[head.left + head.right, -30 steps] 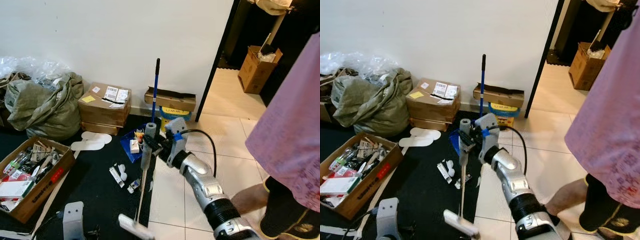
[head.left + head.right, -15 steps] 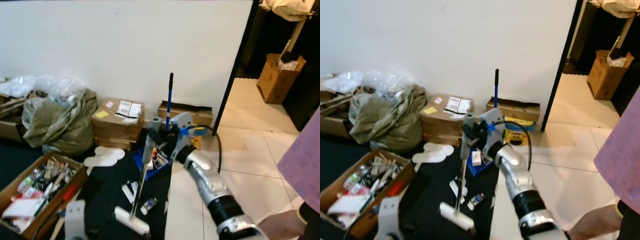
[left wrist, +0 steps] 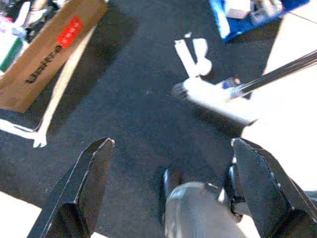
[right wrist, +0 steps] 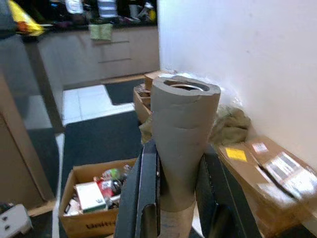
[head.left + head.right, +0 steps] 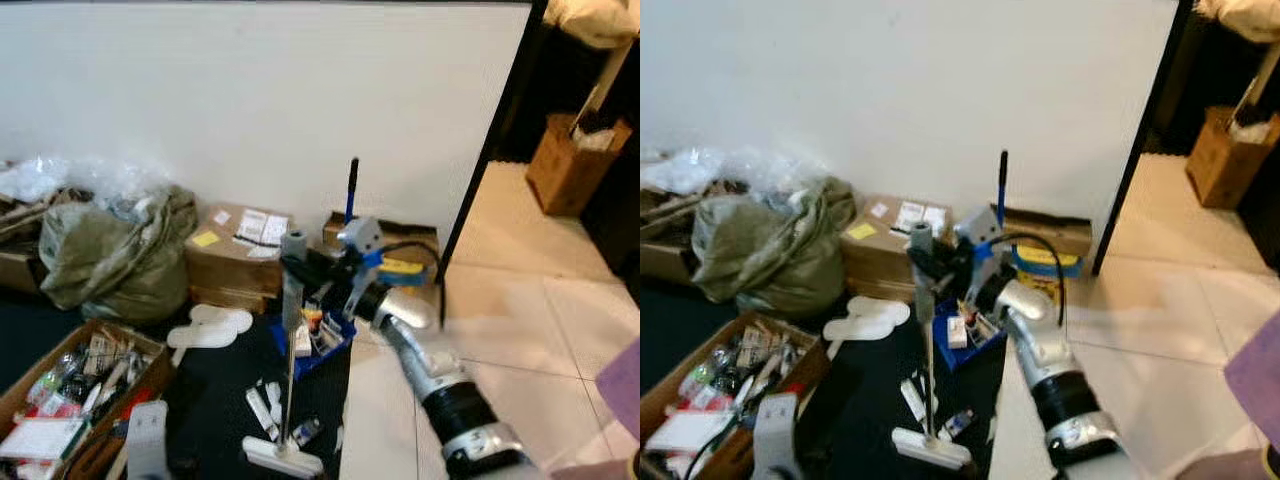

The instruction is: Sweep floor

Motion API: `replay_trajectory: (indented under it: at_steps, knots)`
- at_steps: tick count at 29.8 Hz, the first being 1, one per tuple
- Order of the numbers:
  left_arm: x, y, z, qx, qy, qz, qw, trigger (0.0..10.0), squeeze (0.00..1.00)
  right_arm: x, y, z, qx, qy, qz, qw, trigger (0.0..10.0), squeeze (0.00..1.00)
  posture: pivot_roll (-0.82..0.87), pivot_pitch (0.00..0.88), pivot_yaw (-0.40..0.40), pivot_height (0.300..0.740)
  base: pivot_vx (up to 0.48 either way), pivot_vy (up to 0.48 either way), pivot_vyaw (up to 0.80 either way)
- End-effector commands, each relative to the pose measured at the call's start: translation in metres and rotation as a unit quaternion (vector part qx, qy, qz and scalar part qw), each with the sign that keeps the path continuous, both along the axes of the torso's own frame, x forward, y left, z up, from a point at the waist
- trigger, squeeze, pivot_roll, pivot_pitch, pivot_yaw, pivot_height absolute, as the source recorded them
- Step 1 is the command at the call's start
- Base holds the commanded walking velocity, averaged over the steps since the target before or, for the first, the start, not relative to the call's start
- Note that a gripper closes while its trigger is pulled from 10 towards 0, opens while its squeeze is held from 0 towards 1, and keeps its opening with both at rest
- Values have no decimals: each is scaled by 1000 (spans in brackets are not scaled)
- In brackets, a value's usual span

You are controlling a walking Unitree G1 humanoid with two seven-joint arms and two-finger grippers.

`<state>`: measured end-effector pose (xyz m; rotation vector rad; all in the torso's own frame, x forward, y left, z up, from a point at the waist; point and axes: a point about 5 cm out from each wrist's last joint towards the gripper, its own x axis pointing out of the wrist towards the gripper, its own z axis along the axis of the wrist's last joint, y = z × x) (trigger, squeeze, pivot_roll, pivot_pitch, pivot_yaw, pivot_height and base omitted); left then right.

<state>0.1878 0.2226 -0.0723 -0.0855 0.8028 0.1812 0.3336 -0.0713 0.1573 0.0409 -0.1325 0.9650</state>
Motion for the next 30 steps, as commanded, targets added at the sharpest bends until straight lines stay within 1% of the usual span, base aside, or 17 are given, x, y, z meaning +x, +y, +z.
replay_trajectory:
  at_steps: [1, 2, 3, 8, 11, 14, 19, 22, 26, 30]
  knots:
    - [-5, 3, -2, 5, 12, -3, 1000, 10000, 0, -2, 9, 14, -4, -33, 33, 999, 10000, 0, -46, 0, -28, 740, 326, 0, 0]
    - [-5, 3, -2, 5, 12, -3, 1000, 10000, 0, -2, 9, 14, -4, -33, 33, 999, 10000, 0, -46, 0, -28, 740, 326, 0, 0]
    - [-5, 3, -2, 5, 12, -4, 1000, 10000, 0, -4, 9, 13, -15, -38, 42, 998, 10000, 0, -46, 0, -28, 740, 326, 0, 0]
    - [-3, 3, -1, 6, 10, -6, 1000, 10000, 0, -8, 10, 10, -35, -38, 67, 996, 10000, 0, -44, 0, -31, 740, 325, 0, 649]
    - [-1, 3, 0, 6, 6, -7, 1000, 10000, 0, -8, 9, 9, -36, -34, 69, 996, 10000, 0, -44, 0, -31, 740, 325, 0, 769]
    - [0, 2, 0, 6, 3, -8, 1000, 10000, 0, -6, 8, 10, -40, -34, 63, 997, 10000, 0, -45, 0, -32, 740, 326, 0, 419]
    - [0, 1, 0, 6, 2, -9, 1000, 10000, 0, -7, 7, 11, -46, -36, 69, 996, 10000, 0, -45, 0, -33, 740, 330, 0, 0]
    - [0, -1, 0, 4, 2, -9, 1000, 10000, 0, -12, 6, 9, -68, -28, 109, 991, 10000, 0, -45, 0, -36, 740, 326, 0, 0]
    - [0, -2, 0, 3, 2, -8, 1000, 10000, 0, -15, 5, 9, -76, -24, 132, 988, 10000, 0, -45, 0, -36, 740, 300, 0, 0]
    - [-3, 0, -2, 5, 12, 10, 1000, 10000, 0, -16, 3, 10, -88, -25, 145, 985, 10000, 0, -45, 0, -38, 740, 0, 0, 0]
